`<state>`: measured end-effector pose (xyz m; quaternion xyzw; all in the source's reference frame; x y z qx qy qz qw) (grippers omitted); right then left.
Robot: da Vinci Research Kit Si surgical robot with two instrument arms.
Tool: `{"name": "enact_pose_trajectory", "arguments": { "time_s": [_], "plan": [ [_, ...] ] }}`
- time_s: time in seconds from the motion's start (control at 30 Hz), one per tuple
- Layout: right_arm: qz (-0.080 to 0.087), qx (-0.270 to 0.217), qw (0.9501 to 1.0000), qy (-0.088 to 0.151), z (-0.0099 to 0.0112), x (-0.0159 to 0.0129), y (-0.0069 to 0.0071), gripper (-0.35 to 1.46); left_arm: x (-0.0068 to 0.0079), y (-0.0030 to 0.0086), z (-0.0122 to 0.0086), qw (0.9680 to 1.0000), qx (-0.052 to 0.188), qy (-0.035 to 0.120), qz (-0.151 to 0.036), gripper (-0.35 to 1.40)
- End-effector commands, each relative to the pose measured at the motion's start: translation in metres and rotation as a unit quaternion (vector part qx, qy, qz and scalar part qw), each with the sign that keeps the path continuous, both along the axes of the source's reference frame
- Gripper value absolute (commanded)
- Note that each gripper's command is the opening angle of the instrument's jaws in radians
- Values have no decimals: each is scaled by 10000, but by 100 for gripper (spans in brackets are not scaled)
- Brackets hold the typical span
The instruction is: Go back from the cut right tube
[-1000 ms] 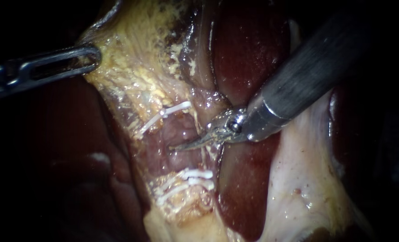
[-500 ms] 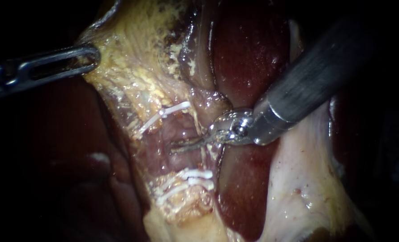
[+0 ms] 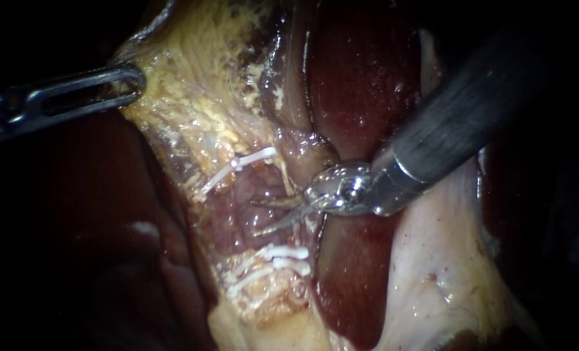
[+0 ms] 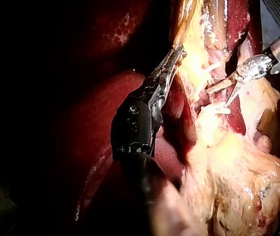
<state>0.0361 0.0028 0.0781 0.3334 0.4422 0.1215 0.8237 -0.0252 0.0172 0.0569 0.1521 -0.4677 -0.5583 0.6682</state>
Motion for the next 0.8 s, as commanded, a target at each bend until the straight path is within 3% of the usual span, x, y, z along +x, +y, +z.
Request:
{"name": "enact_pose_trajectory", "arguments": {
  "time_s": [0.03, 0.2, 0.43, 0.57, 0.67, 0.8],
  "plan": [
    [57, -219, 9997, 109, -5, -5, -1, 133, 0, 0, 0, 10000, 1, 1, 0, -35],
    [17, -924, 9951, 354, -31, -34, 2, 140, 0, 0, 0, 10000, 1, 1, 0, -35],
    [194, -2071, 9770, 476, -72, -90, 28, 143, 0, 0, 0, 10000, -1, 12, -12, -35],
    [312, -2458, 9682, 349, -87, -108, 42, 143, -2, 0, 0, 10000, -1, 15, -17, -35],
    [203, -2482, 9672, 508, -93, -114, 45, 143, -3, 0, 0, 10000, -1, 17, -20, -35],
    [176, -2587, 9642, 551, -95, -115, 44, 143, -7, 0, 2, 10000, -5, 22, -28, -35]
  ]
}}
